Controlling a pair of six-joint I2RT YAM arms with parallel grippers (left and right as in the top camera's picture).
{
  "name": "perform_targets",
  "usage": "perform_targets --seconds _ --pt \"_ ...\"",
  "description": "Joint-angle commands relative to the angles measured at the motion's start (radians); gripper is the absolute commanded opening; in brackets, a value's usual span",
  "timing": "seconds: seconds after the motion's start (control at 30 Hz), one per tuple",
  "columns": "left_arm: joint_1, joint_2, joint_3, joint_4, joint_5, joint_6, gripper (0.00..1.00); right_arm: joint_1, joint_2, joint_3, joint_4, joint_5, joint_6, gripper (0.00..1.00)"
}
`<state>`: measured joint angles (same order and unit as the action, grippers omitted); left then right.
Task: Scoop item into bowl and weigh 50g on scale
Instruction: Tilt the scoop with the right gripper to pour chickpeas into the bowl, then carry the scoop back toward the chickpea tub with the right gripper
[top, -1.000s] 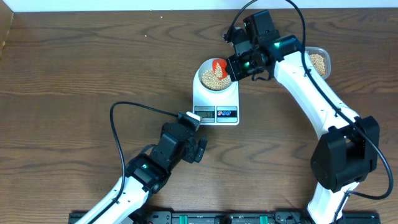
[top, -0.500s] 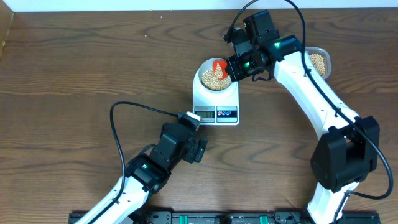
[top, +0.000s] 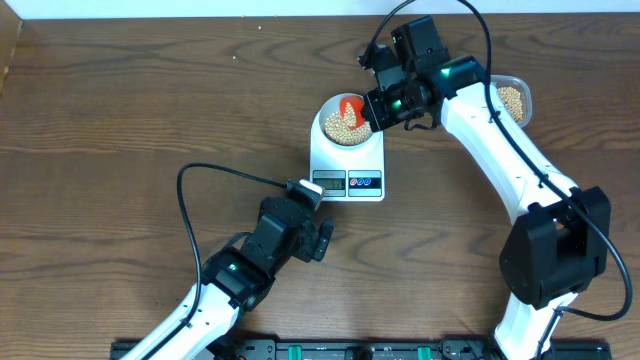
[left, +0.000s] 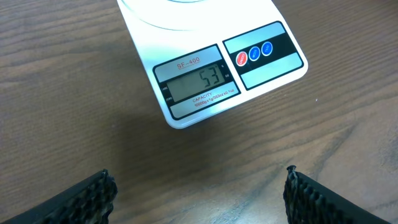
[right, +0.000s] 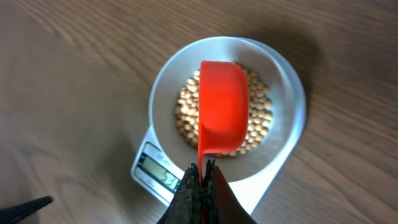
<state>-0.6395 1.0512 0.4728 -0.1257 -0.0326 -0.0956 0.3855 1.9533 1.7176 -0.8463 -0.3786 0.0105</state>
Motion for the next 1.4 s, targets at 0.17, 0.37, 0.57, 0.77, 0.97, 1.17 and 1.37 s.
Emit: perform_targets --seconds 0.17,0.37,0.57,0.77,0.97,1.17,1.37 --pt "-0.001 -0.007 0.021 -0.001 -0.02 0.017 0.89 -0.064 -0.018 0.003 0.003 -0.208 -0.015 0.01" --pt "-0.001 -0.007 0.021 -0.001 -0.02 0.017 0.88 -0.141 -0.018 0.003 -0.003 -0.366 -0.016 0.01" --pt "-0.001 -0.007 0.021 -0.001 -0.02 0.017 0.88 -0.218 -0.018 0.003 -0.006 -0.545 -0.05 0.01" --pt "-0.001 -0.007 0.021 -0.001 -0.02 0.017 0.88 -0.264 -0.018 0.003 -0.008 -0.675 -0.07 0.01" --pt "-0.001 -0.007 0.021 -0.001 -0.02 0.017 0.88 -0.326 -0.018 0.003 0.004 -0.818 -0.072 0.01" --pt "-0.001 -0.007 0.021 -0.001 -0.02 0.017 0.88 -0.395 -0.018 0.003 -0.045 -0.854 -0.073 0.01" --pt "-0.001 -0.007 0.021 -0.001 -0.02 0.017 0.88 -0.433 -0.018 0.003 -0.109 -0.833 -0.113 0.01"
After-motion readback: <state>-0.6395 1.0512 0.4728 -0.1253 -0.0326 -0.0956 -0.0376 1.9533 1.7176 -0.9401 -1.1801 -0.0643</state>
